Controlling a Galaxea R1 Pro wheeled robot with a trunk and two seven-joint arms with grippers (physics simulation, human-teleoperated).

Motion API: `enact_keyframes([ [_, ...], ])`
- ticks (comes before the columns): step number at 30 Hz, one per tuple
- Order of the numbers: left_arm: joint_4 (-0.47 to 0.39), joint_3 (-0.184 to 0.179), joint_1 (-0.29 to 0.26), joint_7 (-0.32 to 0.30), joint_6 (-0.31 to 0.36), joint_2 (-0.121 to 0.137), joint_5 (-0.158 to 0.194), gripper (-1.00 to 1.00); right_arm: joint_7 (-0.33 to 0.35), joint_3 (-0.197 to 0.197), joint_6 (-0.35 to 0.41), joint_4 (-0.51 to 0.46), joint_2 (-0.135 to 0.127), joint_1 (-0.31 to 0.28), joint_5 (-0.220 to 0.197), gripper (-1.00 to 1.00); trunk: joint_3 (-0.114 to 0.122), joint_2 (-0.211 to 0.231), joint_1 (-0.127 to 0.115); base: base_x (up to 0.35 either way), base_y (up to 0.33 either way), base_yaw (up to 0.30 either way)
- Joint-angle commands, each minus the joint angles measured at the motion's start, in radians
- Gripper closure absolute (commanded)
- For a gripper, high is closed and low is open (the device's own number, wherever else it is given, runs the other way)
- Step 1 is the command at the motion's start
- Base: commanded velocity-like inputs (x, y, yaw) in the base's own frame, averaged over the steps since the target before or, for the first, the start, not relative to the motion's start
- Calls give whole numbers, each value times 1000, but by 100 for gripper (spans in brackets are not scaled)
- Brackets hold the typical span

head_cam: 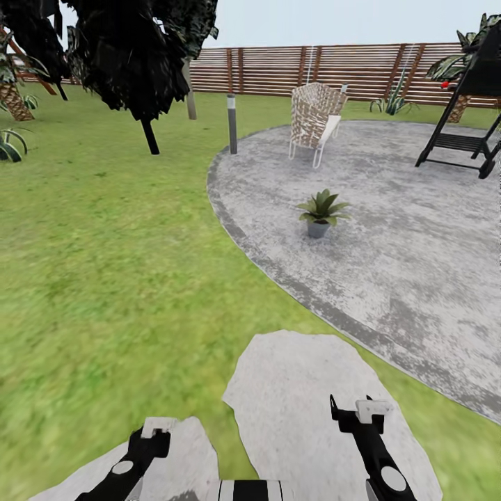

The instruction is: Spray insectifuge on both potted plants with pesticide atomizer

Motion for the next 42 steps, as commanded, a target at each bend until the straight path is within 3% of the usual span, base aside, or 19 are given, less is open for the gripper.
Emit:
enact_keyframes([
  [1,-8,-1,-2,-11,55,0,-3,100,-4,2,-3,1,0,0,0,-100,3,0,-1,0,0,-24],
  [4,-24,-1,-10,-45,134,1,-5,100,-4,2,-3,2,0,0,0,-100,15,1,-2,0,0,-156],
  [7,-33,-1,-12,-65,162,6,-5,100,-4,2,-3,3,0,0,0,-100,27,1,-3,0,0,-256],
  [19,-36,-1,-19,-73,175,22,-5,100,-5,2,-2,6,3,0,1,-100,75,4,-9,0,0,-283],
  [25,-34,-2,-18,-73,174,19,-3,100,-6,3,-3,5,4,1,0,-100,99,6,-11,0,0,-49],
  [28,-34,-3,-16,-72,173,15,-5,100,-6,3,-5,60,4,1,-1,-100,110,27,-23,0,0,0],
  [42,-34,-2,-16,-72,174,14,-3,100,-6,3,-6,65,4,1,-1,-100,174,125,-77,0,0,0],
])
